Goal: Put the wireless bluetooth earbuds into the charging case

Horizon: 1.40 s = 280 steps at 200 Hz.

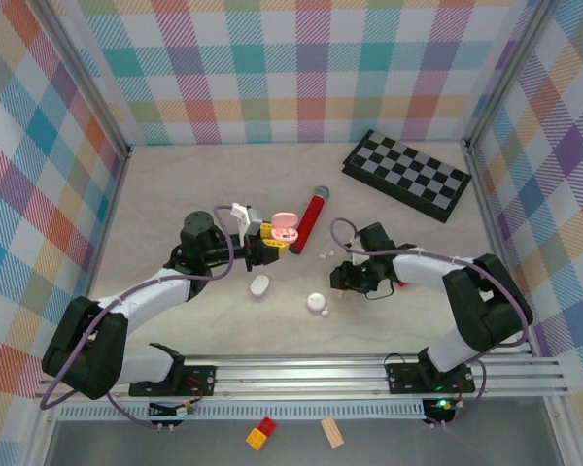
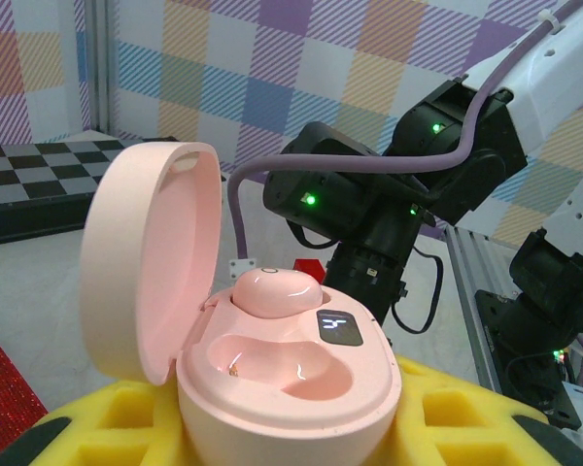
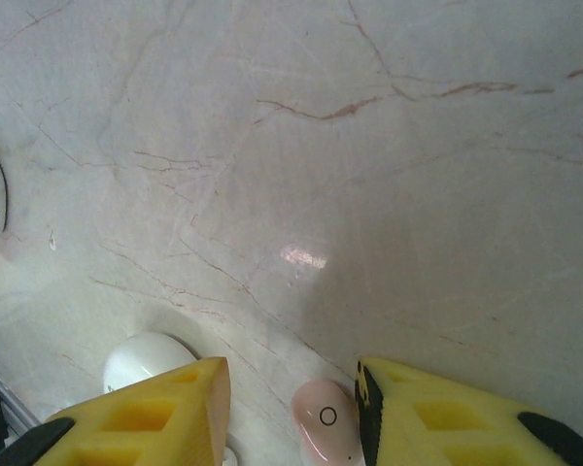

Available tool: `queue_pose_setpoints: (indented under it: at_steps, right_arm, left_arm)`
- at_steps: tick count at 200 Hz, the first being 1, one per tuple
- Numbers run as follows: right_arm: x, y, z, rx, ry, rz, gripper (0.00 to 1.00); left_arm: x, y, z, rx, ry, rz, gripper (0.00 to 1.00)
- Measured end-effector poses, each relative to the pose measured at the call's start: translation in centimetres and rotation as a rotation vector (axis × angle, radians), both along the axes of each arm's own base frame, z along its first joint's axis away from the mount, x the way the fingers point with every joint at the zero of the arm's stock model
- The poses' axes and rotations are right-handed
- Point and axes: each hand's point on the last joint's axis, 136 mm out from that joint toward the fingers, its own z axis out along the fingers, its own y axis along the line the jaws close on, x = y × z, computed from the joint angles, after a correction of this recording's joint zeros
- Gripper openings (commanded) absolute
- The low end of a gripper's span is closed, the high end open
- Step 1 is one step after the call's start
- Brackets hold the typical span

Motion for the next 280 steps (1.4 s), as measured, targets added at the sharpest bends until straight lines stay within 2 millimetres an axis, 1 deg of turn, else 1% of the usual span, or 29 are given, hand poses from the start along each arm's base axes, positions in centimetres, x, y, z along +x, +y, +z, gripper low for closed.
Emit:
queue_pose_setpoints:
  at_steps: [47, 85, 122, 151, 173, 210, 261, 280]
  right_arm:
    - [-1.0, 0.1, 0.1, 0.015, 0.026, 0.013, 0.41]
    - [-1.4, 0.5, 0.1, 0.019, 0.031, 0.027, 0.34]
    - [-1.4, 0.5, 0.1, 0.018, 0.03, 0.03, 0.32]
    - [-1.6, 0.7, -0.5, 0.011, 0.043, 0.037, 0.29]
    - [-1.6, 0.7, -0.5, 0.011, 0.044, 0.033, 0.28]
    - [-1.6, 0.6, -0.6, 0.007, 0.048, 0.029, 0.24]
    - [-1.5, 0.5, -0.4, -0.006, 0.041, 0.019, 0.24]
    - [-1.4, 0.2, 0.1, -0.017, 0.021, 0.012, 0.24]
  left_arm:
    - [0.0, 0.0, 0.0, 0.0, 0.0, 0.0, 0.33]
    - [0.0, 0.0, 0.0, 0.0, 0.0, 0.0, 0.33]
    - [0.0, 0.0, 0.0, 0.0, 0.0, 0.0, 0.33]
    - [0.0, 0.0, 0.0, 0.0, 0.0, 0.0, 0.33]
    - [0.0, 0.0, 0.0, 0.0, 0.0, 0.0, 0.33]
    - [0.0, 0.0, 0.0, 0.0, 0.0, 0.0, 0.33]
    - [0.0, 0.0, 0.0, 0.0, 0.0, 0.0, 0.33]
    - [0.0, 0.0, 0.0, 0.0, 0.0, 0.0, 0.33]
